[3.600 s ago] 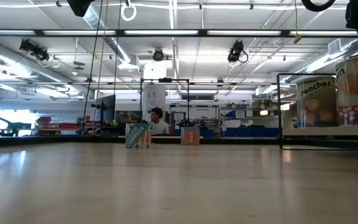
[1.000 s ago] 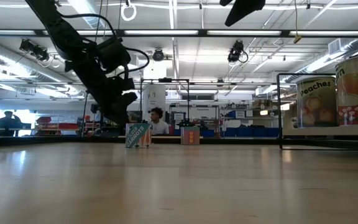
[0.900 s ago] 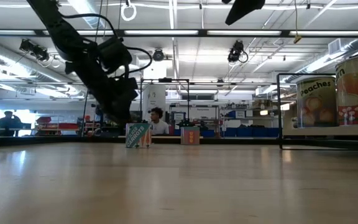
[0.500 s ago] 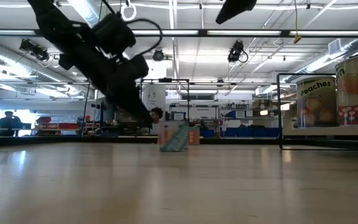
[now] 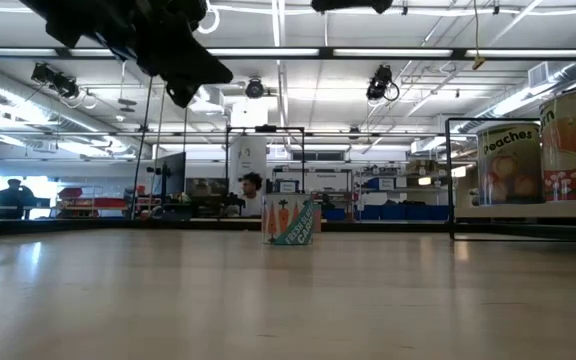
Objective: Pick and place cans onto a shelf
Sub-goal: Put the canned carrots on the shelf
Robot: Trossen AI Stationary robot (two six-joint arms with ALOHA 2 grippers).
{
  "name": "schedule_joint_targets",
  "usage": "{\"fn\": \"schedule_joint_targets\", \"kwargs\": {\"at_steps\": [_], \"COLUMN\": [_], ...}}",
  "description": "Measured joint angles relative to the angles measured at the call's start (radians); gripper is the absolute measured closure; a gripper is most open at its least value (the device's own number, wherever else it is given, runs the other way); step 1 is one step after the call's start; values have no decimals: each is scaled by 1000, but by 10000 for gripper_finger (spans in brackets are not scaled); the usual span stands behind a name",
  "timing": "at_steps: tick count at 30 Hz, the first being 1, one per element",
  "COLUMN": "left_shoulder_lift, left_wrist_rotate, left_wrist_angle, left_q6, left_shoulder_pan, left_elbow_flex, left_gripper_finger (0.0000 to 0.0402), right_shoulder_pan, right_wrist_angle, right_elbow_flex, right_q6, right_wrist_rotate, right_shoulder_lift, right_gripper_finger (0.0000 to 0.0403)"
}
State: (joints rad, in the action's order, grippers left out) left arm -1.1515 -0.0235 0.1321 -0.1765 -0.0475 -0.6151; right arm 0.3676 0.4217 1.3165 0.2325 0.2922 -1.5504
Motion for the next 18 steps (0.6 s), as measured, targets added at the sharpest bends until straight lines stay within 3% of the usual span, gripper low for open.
{"fn": "schedule_joint_targets", "kwargs": {"at_steps": [18], "left_shoulder_lift": [13], "left_wrist_rotate": [4], "left_wrist_angle": [-2], "left_q6": [-21], "left_shoulder_pan": [-2], "left_elbow_flex": [1], "left_gripper_finger": [390], "right_shoulder_pan": [-34], "right_wrist_angle": [-154], "right_elbow_flex": [0], "right_q6": [103], "right_wrist_rotate": [222], "right_shoulder_lift": [16], "right_gripper_finger": [48]}}
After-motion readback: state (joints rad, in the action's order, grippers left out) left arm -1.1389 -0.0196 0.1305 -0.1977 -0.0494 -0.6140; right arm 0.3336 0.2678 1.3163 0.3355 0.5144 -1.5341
